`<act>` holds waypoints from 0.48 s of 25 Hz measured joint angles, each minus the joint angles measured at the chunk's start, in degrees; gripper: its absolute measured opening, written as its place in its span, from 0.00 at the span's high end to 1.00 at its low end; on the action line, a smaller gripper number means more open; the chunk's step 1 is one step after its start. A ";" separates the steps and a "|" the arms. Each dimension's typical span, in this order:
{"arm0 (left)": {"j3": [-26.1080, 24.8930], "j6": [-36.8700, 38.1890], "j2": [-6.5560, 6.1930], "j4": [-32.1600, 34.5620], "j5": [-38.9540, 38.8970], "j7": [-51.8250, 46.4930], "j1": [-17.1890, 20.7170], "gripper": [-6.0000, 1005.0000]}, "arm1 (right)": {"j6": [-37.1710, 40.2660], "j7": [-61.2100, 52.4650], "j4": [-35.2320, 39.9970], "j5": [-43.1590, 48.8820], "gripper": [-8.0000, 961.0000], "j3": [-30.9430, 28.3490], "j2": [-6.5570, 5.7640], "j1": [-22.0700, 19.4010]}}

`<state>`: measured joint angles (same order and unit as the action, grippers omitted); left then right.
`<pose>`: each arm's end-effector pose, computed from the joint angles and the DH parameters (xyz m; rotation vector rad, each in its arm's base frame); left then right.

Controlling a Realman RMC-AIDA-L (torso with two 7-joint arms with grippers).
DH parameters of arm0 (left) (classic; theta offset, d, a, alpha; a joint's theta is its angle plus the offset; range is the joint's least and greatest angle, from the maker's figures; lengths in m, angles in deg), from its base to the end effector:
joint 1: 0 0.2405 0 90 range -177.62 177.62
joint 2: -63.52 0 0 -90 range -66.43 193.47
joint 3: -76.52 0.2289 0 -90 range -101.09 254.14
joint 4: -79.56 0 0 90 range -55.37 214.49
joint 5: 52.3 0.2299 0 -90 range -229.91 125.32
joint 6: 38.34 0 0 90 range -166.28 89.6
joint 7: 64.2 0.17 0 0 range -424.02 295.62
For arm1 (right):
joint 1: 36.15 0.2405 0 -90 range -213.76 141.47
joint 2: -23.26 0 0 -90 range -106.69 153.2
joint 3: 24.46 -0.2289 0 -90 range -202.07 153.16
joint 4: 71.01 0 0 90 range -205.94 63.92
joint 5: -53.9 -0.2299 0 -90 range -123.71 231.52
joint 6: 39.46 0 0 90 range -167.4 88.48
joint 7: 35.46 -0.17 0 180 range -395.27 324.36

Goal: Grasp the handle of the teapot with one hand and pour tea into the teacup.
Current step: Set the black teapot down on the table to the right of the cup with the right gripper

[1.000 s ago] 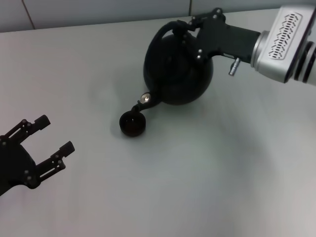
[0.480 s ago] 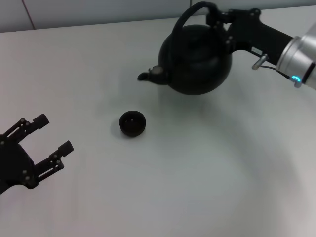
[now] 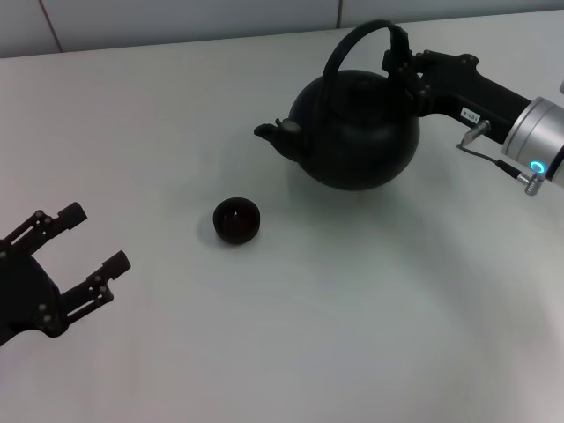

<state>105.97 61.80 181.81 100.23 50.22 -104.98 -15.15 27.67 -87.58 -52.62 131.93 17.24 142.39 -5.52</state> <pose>-0.3004 0.2474 -0.0054 -2.3600 -0.3188 -0.9883 0.2712 0.3896 -0.0107 -2.1008 0.6080 0.8556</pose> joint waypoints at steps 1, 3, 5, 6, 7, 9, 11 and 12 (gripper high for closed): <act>0.00 0.02 0.00 0.00 -0.11 0.00 0.01 0.21 | 0.01 0.05 -0.06 -0.14 0.90 -0.02 0.00 -0.15; 0.00 0.07 0.00 -0.01 -0.15 0.00 0.01 0.21 | 0.01 0.20 -0.03 -0.26 0.90 -0.04 -0.02 -0.47; 0.00 0.11 0.00 -0.01 -0.17 0.00 -0.02 0.21 | 0.02 0.96 0.38 -0.36 0.90 -0.18 -0.02 -1.16; 0.00 0.12 0.00 -0.01 -0.17 0.00 -0.05 0.21 | 0.02 0.96 0.38 -0.36 0.90 -0.18 -0.02 -1.16; 0.00 0.12 0.00 -0.01 -0.18 0.00 -0.11 0.21 | 0.03 1.53 0.41 -0.39 0.90 -0.36 -0.02 -1.38; 0.00 0.13 0.00 -0.01 -0.21 0.00 -0.31 0.21 | 0.08 3.65 0.21 -0.43 0.90 -1.12 0.01 -2.21; 0.00 0.14 0.00 -0.02 -0.22 0.00 -0.37 0.21 | 0.21 4.18 0.16 -0.43 0.90 -1.26 0.01 -2.59; 0.00 0.14 0.00 -0.05 -0.22 0.00 -0.39 0.21 | 0.39 4.71 0.12 -0.44 0.90 -1.40 0.02 -2.97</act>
<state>105.97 61.94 181.81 100.18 50.00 -104.98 -15.53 28.06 -82.86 -52.50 131.49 15.84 142.41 -8.49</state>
